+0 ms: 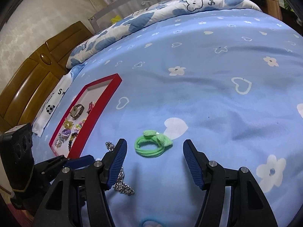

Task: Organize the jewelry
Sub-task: 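Move both open tools to the silver chain and green hair tie, then grasp the silver chain with left tool while right tool grasps the green hair tie, then carry the silver chain with left tool while right tool carries the green hair tie into the tray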

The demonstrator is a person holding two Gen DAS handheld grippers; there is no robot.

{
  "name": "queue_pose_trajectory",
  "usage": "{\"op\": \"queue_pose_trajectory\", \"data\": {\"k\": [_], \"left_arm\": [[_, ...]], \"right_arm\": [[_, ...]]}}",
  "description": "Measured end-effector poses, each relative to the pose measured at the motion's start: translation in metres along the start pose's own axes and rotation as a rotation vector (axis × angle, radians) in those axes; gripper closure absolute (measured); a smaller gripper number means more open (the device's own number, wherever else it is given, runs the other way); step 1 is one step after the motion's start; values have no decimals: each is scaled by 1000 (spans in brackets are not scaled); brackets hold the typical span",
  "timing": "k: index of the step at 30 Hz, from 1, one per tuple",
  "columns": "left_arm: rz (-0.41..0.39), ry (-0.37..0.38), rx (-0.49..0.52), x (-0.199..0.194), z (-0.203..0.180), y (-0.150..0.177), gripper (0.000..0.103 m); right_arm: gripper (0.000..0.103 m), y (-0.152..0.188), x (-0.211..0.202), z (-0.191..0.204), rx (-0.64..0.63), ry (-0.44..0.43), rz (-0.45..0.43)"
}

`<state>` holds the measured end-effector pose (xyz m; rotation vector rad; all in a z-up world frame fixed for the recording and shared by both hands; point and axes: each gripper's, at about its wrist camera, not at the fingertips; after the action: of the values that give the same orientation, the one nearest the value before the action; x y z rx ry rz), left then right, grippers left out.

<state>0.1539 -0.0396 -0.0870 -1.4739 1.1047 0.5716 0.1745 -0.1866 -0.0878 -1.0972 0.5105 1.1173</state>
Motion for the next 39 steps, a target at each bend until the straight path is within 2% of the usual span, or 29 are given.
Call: {"op": "queue_pose_trajectory", "data": {"k": [2, 3, 4, 6, 7, 9, 11, 15, 16, 17, 18, 20, 21, 28, 39], "left_arm": [[-1, -13, 21, 9, -5, -2, 32], [-3, -19, 31, 12, -7, -1, 40], [-3, -28, 50, 16, -10, 0, 55], [-9, -44, 81, 21, -13, 1, 70], [-12, -36, 82, 21, -12, 1, 86], [-9, -7, 66, 20, -7, 2, 86], [-15, 7, 48, 19, -2, 1, 91], [-27, 27, 11, 10, 8, 4, 91], [-30, 31, 4, 8, 10, 5, 91], [-33, 37, -7, 5, 12, 6, 91], [-37, 40, -15, 2, 14, 6, 91], [-50, 42, -25, -5, 18, 8, 92], [-55, 43, -28, -9, 19, 9, 92], [-130, 65, -44, -46, 24, 8, 92], [-212, 68, -64, -97, 41, 21, 92]], "right_arm": [[40, -1, 1, -2, 5, 0, 1], [40, -1, 2, -4, 9, -2, 2], [40, -2, 2, -5, 11, -2, 3], [40, -1, 4, -7, 16, -3, 6], [40, -2, 5, -7, 17, -4, 8], [40, -1, 8, -7, 19, -4, 15], [40, 0, 11, -6, 15, -2, 22], [41, 2, 21, 4, -24, 17, 43], [45, 3, 23, 7, -35, 23, 45], [55, 4, 26, 10, -53, 35, 50], [60, 6, 29, 12, -66, 52, 54], [90, 8, 33, 15, -84, 85, 56], [95, 8, 34, 14, -80, 92, 54], [96, 8, 14, 22, -79, 74, 6], [96, 5, -17, 54, -72, -29, -49]]}}
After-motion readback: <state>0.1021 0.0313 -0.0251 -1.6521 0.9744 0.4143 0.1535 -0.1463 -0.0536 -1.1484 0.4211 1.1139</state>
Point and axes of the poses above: each gripper's, at about its wrist camera, not at the fingertips, and x roughly the way its jaws point, z to its left, y to its underside, and after that the axes turned 2 degrees about x, right-handed
